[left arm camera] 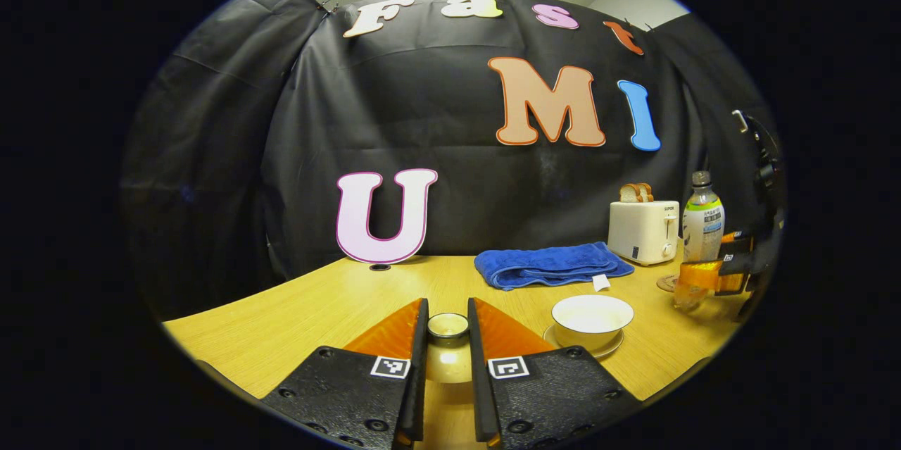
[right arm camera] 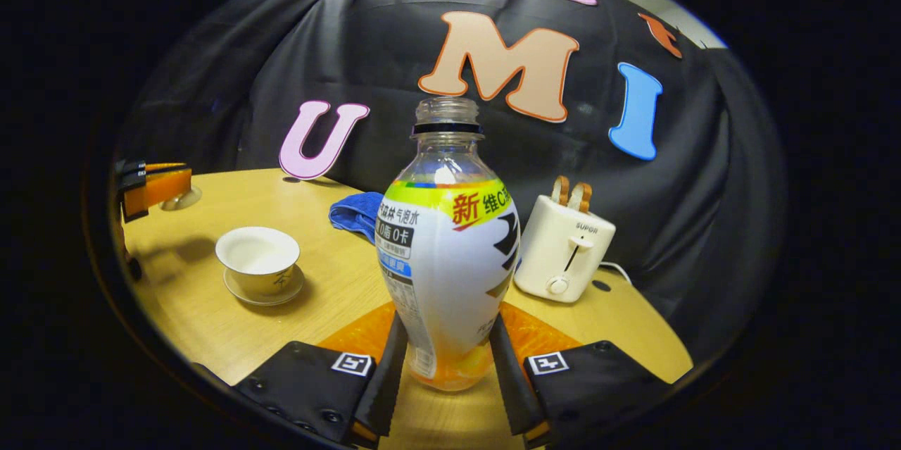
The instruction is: Open the teacup lid with one hand, grasp the water bottle and pour water into the teacup with the other hand; after pouring, place the water bottle on the coaster and then close the teacup lid.
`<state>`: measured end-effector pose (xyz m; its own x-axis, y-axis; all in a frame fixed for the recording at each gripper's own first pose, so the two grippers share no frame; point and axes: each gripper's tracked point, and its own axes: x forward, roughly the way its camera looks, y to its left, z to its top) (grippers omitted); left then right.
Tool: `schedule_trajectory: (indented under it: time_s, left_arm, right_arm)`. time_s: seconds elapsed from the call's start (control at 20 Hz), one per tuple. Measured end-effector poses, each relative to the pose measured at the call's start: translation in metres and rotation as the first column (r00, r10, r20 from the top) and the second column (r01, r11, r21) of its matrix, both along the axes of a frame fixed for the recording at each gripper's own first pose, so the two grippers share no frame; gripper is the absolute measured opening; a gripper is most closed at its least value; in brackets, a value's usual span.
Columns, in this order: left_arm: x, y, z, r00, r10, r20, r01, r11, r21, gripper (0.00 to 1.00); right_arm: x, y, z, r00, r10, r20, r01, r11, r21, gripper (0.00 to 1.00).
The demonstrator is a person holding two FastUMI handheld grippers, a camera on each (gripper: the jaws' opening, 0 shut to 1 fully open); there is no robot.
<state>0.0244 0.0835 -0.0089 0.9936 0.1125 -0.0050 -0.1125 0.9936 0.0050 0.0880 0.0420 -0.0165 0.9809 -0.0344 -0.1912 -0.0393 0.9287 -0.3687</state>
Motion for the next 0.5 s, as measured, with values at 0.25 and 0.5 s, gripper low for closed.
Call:
schedule_trajectory:
  time_s: [0.25, 0.5]
  left_arm:
    - [0.002, -0.001, 0.002, 1.000, 0.000, 0.001, 0.000, 1.000, 0.000, 0.25]
    - [0.004, -0.004, 0.002, 1.000, -0.011, 0.000, 0.011, 1.000, -0.001, 0.25]
  right_arm:
    - [0.013, -0.009, 0.028, 0.999, -0.024, 0.049, 0.036, 0.960, -0.278, 0.65]
    - [0.023, 0.004, 0.029, 0.998, 0.019, 0.061, 0.017, 0.837, -0.547, 0.65]
